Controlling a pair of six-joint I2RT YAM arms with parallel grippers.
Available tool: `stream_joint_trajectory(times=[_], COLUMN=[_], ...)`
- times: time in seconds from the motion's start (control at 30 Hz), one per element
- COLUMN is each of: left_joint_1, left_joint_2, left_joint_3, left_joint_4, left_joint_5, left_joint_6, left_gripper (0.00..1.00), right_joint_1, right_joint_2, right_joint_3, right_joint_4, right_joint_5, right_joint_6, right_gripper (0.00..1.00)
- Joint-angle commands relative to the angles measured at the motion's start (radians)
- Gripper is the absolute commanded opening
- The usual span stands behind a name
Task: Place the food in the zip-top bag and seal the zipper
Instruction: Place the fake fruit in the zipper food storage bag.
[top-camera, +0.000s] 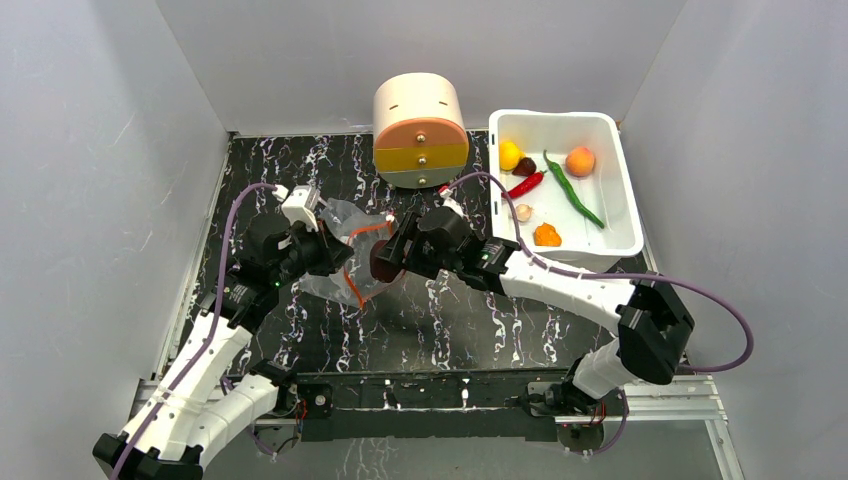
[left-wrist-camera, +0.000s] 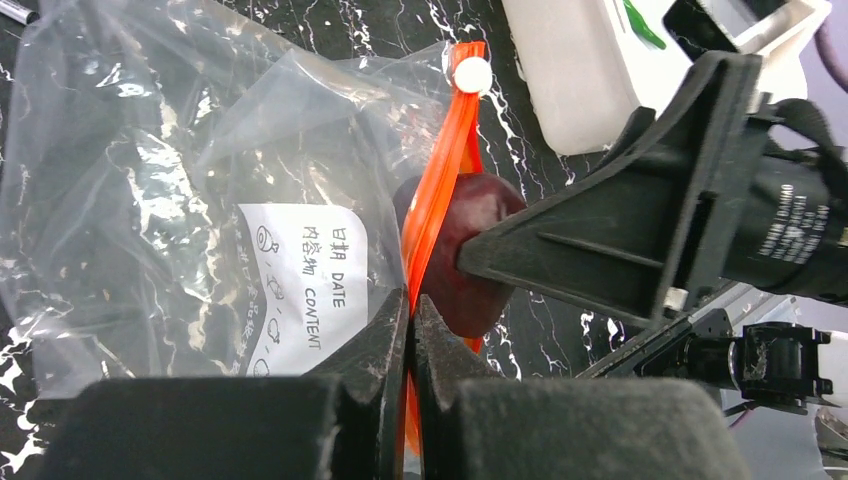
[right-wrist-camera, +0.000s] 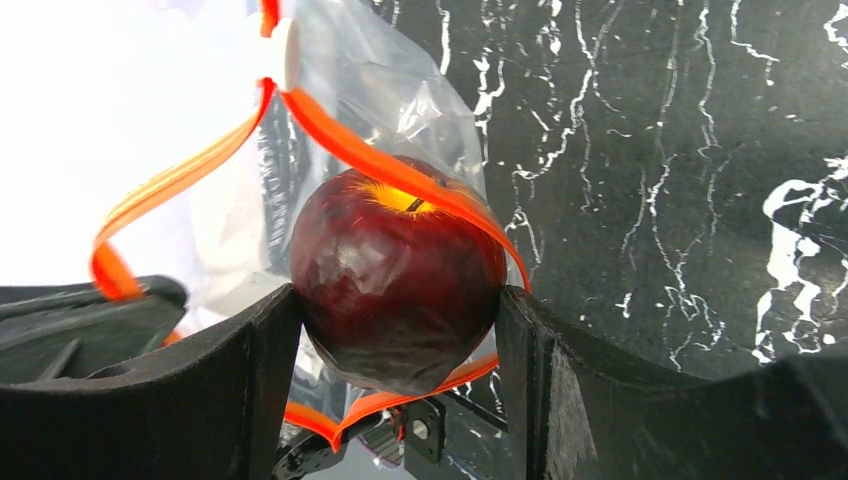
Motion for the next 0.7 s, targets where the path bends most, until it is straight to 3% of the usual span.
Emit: stream_joint_trajectory(times=[0.0, 0.47, 0.67], left_joint_1=[-0.002, -0.002, -0.002], left_joint_2=[-0.017, -0.019, -0.020], left_joint_3=[0.035, -0.009, -0.030], left_joint_4=[0.013, 0.015, 0.014], left_joint_5=[0.051, 0.050, 0.035], left_joint_6=[-0.009, 0.001, 0.008], left_gripper=[0.00, 0.00, 0.00], right_joint_1=[0.003, 0.016, 0.020], right_joint_2=[0.013, 0.014, -0.021], right_joint_3=[0.029, 0.017, 0.001], right_joint_4=[-0.011, 0.039, 0.075], right_joint_5=[0.057, 0.006, -0.042], right_joint_6=[-0.015, -0.014, -0.042], right_gripper=[0.56, 0.68, 0.79])
